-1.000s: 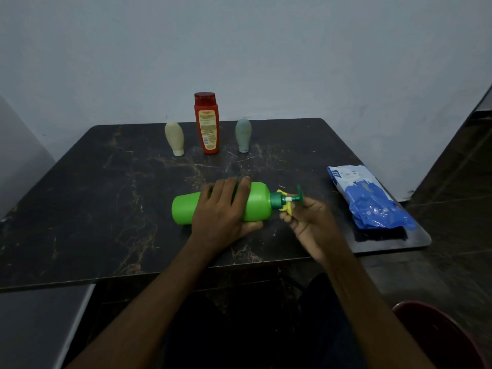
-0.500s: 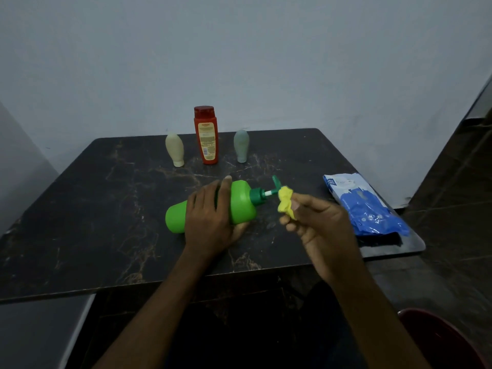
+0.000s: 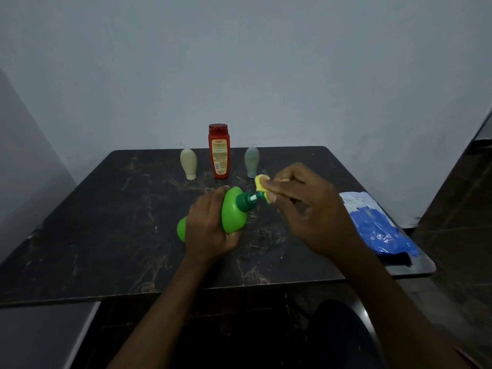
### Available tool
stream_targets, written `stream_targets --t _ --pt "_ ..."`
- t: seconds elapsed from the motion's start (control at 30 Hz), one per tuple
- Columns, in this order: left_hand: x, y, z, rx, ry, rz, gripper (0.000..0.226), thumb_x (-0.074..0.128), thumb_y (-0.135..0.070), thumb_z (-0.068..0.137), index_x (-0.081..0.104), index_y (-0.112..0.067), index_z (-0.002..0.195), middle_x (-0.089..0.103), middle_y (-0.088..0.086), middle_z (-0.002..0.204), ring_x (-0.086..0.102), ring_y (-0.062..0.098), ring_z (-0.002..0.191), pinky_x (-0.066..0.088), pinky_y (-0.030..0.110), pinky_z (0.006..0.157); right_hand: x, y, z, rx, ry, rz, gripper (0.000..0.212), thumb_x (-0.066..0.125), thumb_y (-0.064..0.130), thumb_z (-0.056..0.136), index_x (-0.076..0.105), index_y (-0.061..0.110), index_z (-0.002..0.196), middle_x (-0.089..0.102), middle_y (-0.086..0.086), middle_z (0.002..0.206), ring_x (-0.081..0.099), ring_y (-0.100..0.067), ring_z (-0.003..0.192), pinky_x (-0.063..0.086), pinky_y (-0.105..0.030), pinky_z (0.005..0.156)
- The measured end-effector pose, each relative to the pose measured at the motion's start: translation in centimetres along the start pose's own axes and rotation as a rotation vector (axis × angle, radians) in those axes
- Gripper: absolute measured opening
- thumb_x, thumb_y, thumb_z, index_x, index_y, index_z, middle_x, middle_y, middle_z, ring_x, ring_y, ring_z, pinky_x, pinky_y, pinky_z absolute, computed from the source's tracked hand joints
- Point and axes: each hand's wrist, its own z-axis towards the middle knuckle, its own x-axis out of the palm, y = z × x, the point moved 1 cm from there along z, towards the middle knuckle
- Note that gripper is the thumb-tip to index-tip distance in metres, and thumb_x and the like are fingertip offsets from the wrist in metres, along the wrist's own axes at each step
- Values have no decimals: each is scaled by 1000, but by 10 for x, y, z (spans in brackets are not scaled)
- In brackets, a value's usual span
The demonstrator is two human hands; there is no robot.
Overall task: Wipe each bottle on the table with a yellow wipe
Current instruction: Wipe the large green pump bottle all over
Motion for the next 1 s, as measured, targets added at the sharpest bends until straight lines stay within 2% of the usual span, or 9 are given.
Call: stream_targets --t 0.1,0.2,0.27,0.37,0.47,0.57,0.67,0.8,1.0 --pt "-5 1 1 -10 -4 -28 65 66 -39 76 61 1 127 66 15 114 64 34 98 54 50 79 -3 2 -9 -14 64 -36 20 72 5 89 74 6 109 60 1 89 59 -12 76 46 -19 66" --pt "-5 2 0 2 29 -21 66 68 -41 77 61 0 128 67 14 117 63 33 101 54 49 81 -14 -1 1 84 -5 26 19 73 6 89 76 9 107 64 2 88 61 -10 76 43 -13 65" --pt "-5 3 0 5 35 -18 67 68 -41 77 61 0 129 67 14 117 63 33 101 54 49 82 -15 2 15 75 -46 25 21 70 7 91 75 9 111 65 -3 91 61 -12 79 45 -15 65" --pt "-7 4 2 -9 23 -36 67 68 -39 76 60 0 129 67 15 115 63 33 98 54 48 80 3 8 13 2 19 -29 27 65 6 94 70 7 120 59 -5 93 57 -16 79 48 -24 64" --pt "-9 7 2 -20 42 -26 68 68 -40 75 60 0 129 67 14 116 63 32 99 54 48 80 10 5 -7 10 25 -36 22 68 5 92 72 5 113 58 -2 88 56 -14 73 47 -29 59" --pt "-9 9 2 -16 54 -23 68 68 -41 76 61 0 129 67 14 118 63 31 101 54 48 82 -2 0 -11 88 -40 5 16 71 5 89 76 8 104 61 1 83 58 -10 71 45 -20 57" --pt "-8 8 2 -9 49 -24 68 68 -42 77 61 0 129 67 14 119 63 31 102 54 48 83 -15 -3 4 125 -153 15 21 71 2 89 76 10 108 63 -1 87 59 -8 76 42 -11 65" --pt "-7 10 2 -7 25 -21 66 68 -41 76 61 -1 129 67 14 117 63 32 101 54 49 82 1 1 12 56 -29 64 25 69 -1 89 75 7 111 61 -6 93 61 -14 85 49 -18 70" --pt "-7 11 3 3 12 -32 67 69 -40 76 60 0 129 66 14 117 63 33 103 54 50 83 9 -1 1 68 -82 68 13 78 10 85 77 6 98 65 -2 89 62 -13 79 49 -20 65"
